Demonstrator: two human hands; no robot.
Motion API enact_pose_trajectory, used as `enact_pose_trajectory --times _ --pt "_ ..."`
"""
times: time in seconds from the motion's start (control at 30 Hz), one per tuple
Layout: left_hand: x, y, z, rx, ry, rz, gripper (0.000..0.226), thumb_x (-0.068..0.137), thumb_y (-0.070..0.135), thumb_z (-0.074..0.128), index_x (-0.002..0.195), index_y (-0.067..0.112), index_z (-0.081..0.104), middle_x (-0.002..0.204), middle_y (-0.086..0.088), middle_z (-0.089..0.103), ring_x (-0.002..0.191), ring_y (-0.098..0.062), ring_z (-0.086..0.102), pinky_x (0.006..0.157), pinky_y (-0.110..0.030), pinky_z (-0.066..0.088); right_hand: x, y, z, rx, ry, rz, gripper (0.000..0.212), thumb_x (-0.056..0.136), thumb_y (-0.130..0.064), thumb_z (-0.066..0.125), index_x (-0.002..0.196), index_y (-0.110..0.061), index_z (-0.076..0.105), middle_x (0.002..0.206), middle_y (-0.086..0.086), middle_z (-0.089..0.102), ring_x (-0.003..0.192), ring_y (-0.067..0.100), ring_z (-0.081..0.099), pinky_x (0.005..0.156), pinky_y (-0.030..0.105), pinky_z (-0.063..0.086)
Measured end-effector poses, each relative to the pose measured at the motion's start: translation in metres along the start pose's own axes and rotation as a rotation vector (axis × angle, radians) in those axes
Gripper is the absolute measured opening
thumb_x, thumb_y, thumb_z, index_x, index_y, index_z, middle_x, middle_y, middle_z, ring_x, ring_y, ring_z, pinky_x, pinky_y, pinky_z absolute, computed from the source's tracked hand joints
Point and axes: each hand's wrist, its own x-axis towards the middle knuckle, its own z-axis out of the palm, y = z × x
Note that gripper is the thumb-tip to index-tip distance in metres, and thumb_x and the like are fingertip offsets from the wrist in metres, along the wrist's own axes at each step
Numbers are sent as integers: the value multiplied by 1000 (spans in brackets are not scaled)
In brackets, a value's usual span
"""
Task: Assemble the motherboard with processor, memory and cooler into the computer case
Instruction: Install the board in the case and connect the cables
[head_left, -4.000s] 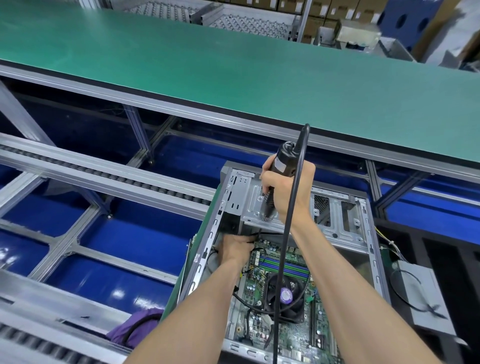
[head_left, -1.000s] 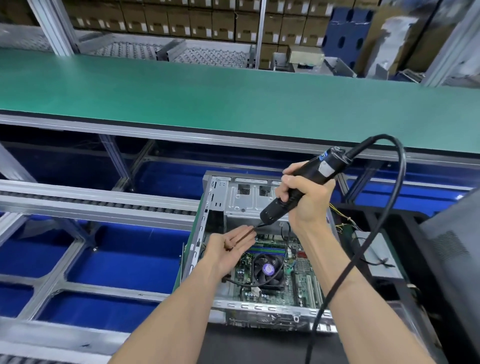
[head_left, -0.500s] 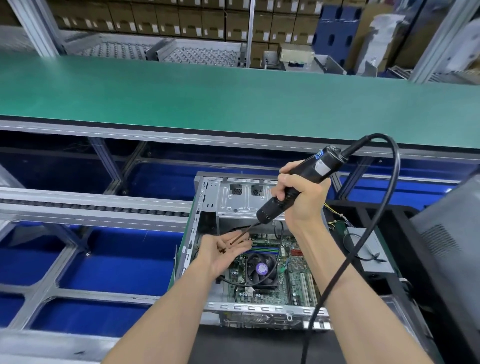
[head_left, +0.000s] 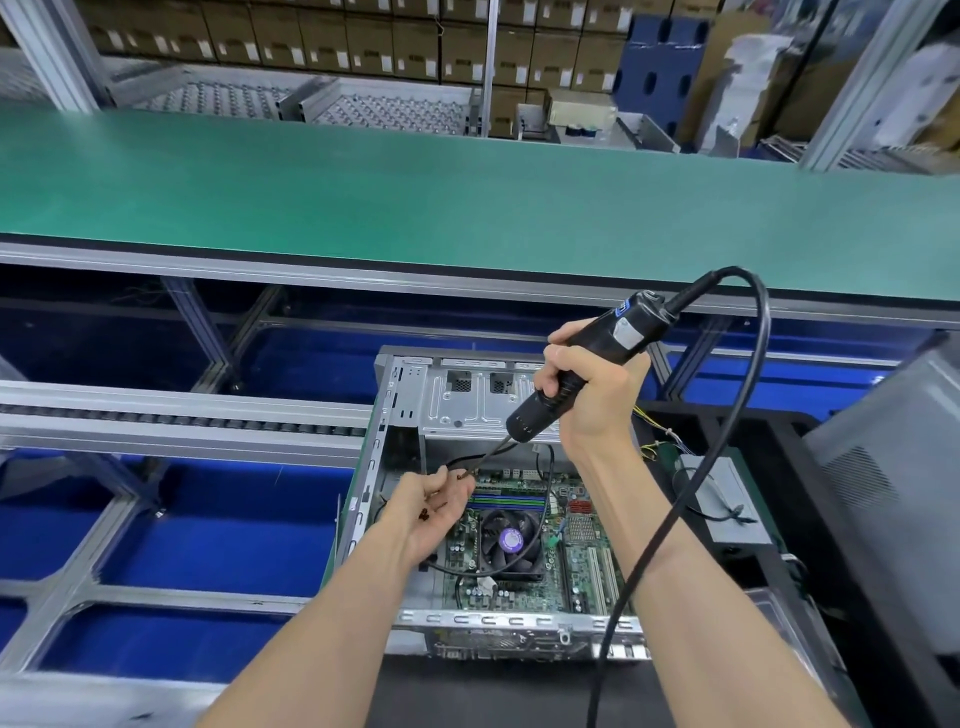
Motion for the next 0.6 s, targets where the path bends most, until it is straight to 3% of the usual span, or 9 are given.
enact_pose_trajectory --times 0.17,0.3,0.47,0.6 --pt "-1 -2 2 27 -11 12 11 91 -9 62 99 -12 70 82 -21 72 76 -22 72 55 -23 59 -1 0 1 -1 -4 -5 22 67 6 62 60 -14 67 53 7 52 39 21 42 50 29 38" --pt "0 -1 0 18 7 -2 7 87 -6 68 94 -9 68 82 -19 70 81 -22 69 53 -24 59 -1 -3 3 11 0 -16 18 66 5 62 61 -12 67 52 9 50 38 21 43 50 28 38" --pt "-1 -3 0 21 -54 -10 31 71 2 76 98 -9 67 79 -19 72 70 -20 73 55 -25 59 1 -4 4 26 31 -5 13 67 6 62 63 -7 64 53 8 50 39 20 41 51 30 35" --pt "2 -4 1 1 -60 -7 26 82 -3 71 105 -11 65 84 -22 73 74 -23 75 56 -26 59 1 -2 2 22 38 -4 12 67 6 62 64 -6 63 54 8 51 39 20 42 51 30 35"
